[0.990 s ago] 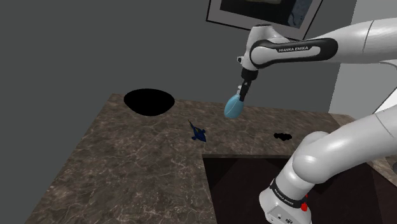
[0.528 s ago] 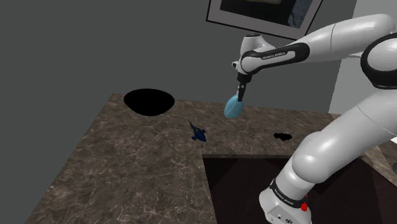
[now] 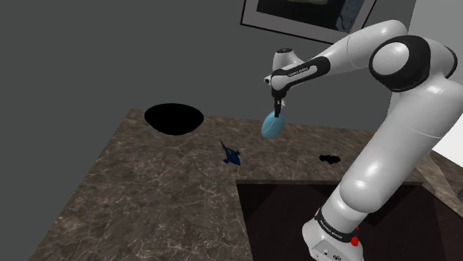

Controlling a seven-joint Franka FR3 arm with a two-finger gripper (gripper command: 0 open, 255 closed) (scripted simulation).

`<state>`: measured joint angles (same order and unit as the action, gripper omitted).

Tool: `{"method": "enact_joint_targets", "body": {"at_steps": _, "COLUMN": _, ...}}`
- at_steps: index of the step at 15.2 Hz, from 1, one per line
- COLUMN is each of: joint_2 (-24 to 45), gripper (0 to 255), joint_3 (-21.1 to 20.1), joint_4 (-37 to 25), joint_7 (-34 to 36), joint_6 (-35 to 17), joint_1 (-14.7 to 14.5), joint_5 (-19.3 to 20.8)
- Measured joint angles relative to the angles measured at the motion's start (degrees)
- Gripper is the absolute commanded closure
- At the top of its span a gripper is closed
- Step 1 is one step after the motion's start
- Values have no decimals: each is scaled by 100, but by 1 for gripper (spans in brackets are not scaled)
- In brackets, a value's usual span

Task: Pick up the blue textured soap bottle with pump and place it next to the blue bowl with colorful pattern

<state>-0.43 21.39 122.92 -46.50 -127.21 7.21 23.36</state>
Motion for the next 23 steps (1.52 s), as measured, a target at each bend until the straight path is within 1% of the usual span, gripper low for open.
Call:
{"method": "enact_joint_targets", "body": {"at_steps": 3, "joint_2": 583, "gripper": 0, "joint_3": 104, "joint_4": -423, "joint_7": -485, "joint_6": -291, "joint_1": 130, "joint_5": -29}}
{"method": "enact_joint_targets", "body": {"at_steps": 5, "joint_2": 1049, "gripper": 0, "joint_3": 132, "joint_4": -817, "joint_7": -802, "joint_6": -450, "joint_1": 227, "joint_5": -103}}
{"method": "enact_joint_targets", "body": {"at_steps": 8, "joint_2": 1348, "gripper": 0, "joint_3": 132, "joint_4": -1024, "joint_7": -957, "joint_6": -581, "joint_1": 297, "joint_5": -155}}
{"method": "enact_joint_targets", "body": {"at_steps": 14, "joint_2": 1717, "gripper": 0, "joint_3": 141, "joint_4": -1028, "joint_7": -997, "joint_6": -964, "joint_1": 415, "joint_5": -222}}
{"method": "enact_joint_targets", "body": {"at_steps": 20, "joint_2": 1735, "gripper": 0, "joint_3": 147, "joint_4": -1020, "joint_7": -1012, "joint_6": -1002, "joint_1": 434, "joint_5": -227}}
{"method": "enact_joint_targets", "body": {"at_steps": 21, "joint_2": 1735, "gripper": 255, "joint_3": 147, "joint_4": -1020, "joint_7": -1012, "joint_6": -1002, "joint_1": 434, "joint_5": -227}}
{"method": "enact_joint_targets", "body": {"at_steps": 23, "joint_2": 1734, "gripper": 255, "joint_3": 146, "joint_4": -1023, "joint_7": -1013, "joint_6": -1002, "joint_1": 433, "joint_5": -227}}
